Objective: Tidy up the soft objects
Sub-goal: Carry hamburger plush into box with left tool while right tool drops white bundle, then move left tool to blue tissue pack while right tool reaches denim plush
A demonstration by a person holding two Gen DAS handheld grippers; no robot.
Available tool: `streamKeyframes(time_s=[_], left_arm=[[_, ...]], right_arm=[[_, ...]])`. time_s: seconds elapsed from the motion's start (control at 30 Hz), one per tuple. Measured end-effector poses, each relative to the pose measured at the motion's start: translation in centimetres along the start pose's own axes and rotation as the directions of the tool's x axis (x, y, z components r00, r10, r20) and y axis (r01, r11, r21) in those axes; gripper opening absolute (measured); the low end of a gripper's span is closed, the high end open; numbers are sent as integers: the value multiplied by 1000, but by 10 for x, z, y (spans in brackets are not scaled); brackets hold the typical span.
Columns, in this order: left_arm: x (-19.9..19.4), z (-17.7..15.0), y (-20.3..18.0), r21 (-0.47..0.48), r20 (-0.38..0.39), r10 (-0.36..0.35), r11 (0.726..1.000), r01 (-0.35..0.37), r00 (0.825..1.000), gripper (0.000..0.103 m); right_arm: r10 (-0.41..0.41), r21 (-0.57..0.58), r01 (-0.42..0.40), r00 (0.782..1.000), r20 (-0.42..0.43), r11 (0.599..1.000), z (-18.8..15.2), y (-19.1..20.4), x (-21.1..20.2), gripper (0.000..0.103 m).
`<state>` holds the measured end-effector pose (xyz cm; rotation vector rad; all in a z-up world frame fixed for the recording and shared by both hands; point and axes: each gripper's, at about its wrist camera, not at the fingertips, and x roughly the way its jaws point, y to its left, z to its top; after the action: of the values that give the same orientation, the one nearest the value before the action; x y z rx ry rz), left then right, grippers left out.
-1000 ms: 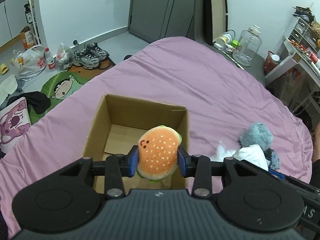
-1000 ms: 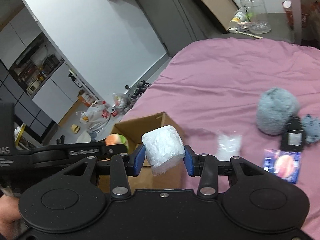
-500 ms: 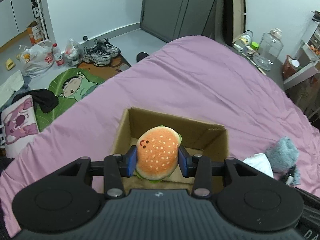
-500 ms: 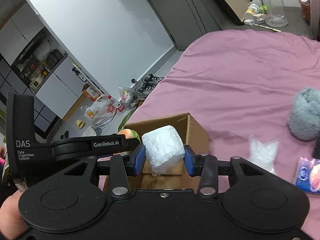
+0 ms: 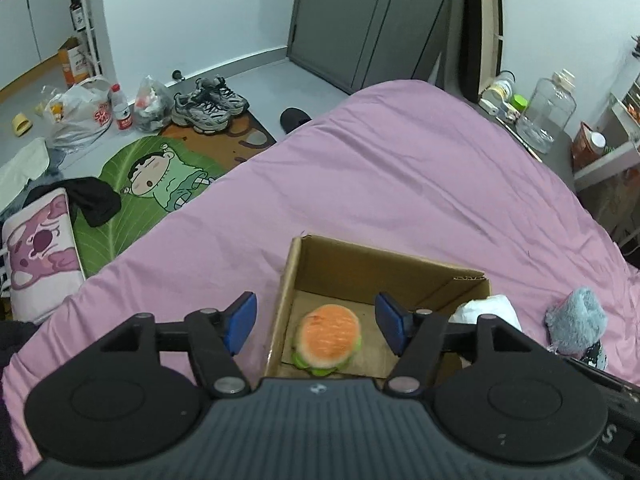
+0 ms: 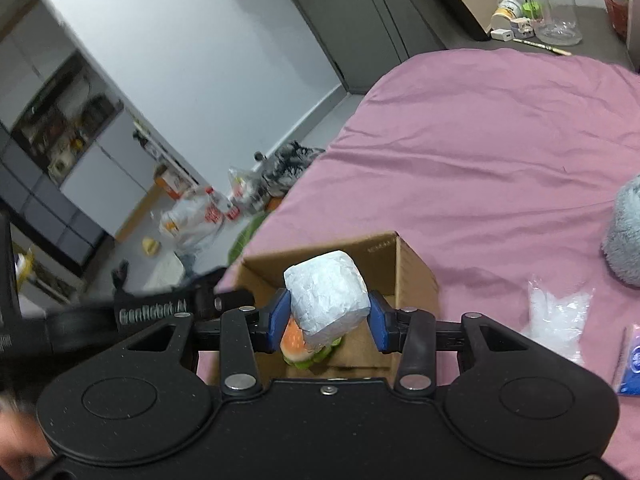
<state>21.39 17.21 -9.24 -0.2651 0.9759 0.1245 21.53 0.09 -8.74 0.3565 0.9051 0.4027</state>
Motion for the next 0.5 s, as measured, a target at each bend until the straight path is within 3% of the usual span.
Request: streamKeyframes(time_s=[0.07, 0.2, 0.27, 0.5], left_arm=[[-4, -2, 2, -11, -6, 0, 1000, 0, 1000, 64], [-12, -4, 1, 4, -9, 25, 1000, -25, 1000, 65], [-17, -6, -3, 22, 0, 21, 1000, -21, 1000, 78], [-33, -18, -19, 3, 2, 9, 1000, -9, 1000, 87]], right_arm=[[21, 25, -22, 1000, 19, 999, 2, -3, -3, 73], [-30, 27, 29, 999, 36, 999, -1, -10, -21, 76], [-31, 38, 30, 999, 21, 999, -3, -15, -31, 81], [-112, 29, 111, 993, 35, 993, -4, -33, -73, 93]])
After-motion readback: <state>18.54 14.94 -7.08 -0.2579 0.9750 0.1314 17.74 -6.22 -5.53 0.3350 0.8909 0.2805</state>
